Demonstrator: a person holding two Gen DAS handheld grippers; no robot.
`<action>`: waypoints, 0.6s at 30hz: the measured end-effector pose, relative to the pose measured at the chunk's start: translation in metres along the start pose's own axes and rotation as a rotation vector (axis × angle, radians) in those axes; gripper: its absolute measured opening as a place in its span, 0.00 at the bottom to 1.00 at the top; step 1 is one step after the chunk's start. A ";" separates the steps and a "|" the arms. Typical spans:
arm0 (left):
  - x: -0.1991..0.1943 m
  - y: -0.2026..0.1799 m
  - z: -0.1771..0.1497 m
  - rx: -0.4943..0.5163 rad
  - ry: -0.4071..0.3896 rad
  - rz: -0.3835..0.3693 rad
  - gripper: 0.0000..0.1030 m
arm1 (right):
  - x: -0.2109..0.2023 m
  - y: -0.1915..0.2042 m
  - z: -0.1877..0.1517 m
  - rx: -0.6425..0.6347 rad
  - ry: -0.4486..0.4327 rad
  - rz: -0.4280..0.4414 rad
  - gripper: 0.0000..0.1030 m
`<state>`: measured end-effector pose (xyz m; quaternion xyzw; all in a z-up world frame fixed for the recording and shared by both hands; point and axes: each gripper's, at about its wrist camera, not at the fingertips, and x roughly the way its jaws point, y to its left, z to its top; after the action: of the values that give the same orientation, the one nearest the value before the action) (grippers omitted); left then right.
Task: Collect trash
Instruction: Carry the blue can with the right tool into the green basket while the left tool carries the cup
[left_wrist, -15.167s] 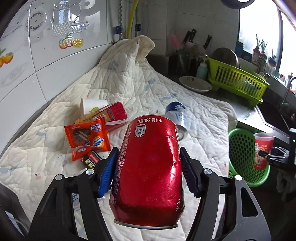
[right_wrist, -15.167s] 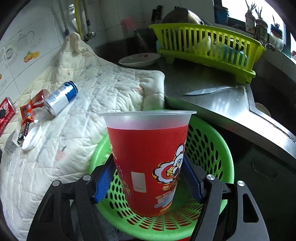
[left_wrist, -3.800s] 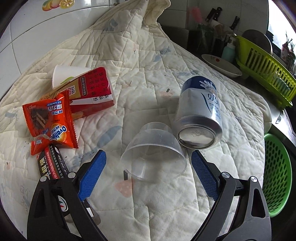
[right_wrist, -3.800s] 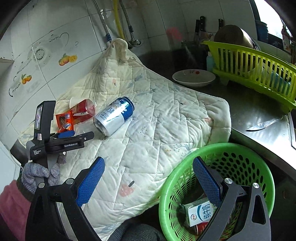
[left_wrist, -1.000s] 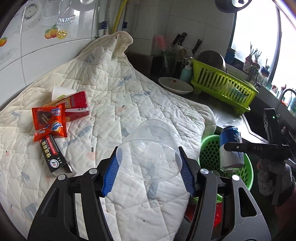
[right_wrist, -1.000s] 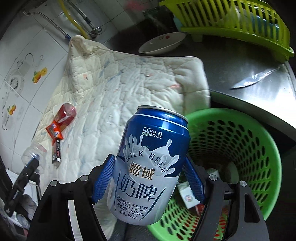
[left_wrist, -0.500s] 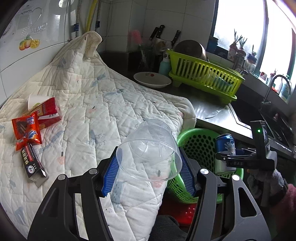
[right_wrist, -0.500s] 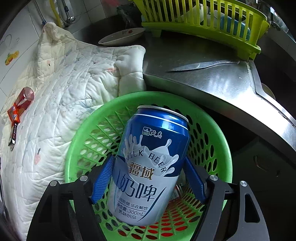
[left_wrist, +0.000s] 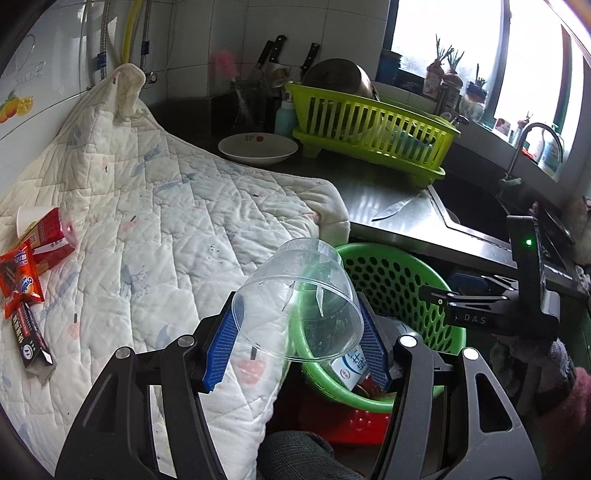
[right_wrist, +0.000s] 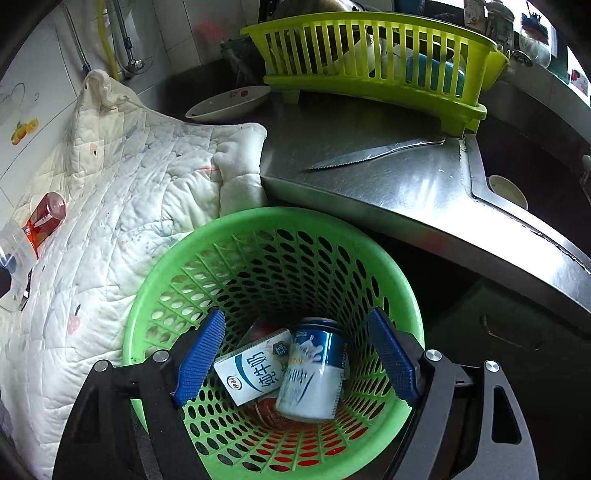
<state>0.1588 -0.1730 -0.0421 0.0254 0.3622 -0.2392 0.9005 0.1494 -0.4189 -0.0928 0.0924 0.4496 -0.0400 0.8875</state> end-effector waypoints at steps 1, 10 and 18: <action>0.001 -0.003 0.001 0.005 0.002 -0.006 0.58 | -0.004 -0.001 0.000 0.001 -0.009 0.003 0.75; 0.025 -0.031 -0.001 0.051 0.047 -0.048 0.58 | -0.047 -0.008 -0.015 0.048 -0.092 0.044 0.75; 0.053 -0.049 -0.004 0.084 0.102 -0.058 0.58 | -0.067 -0.014 -0.031 0.072 -0.132 0.062 0.79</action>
<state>0.1669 -0.2367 -0.0740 0.0651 0.3980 -0.2785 0.8717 0.0831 -0.4275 -0.0586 0.1355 0.3853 -0.0346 0.9121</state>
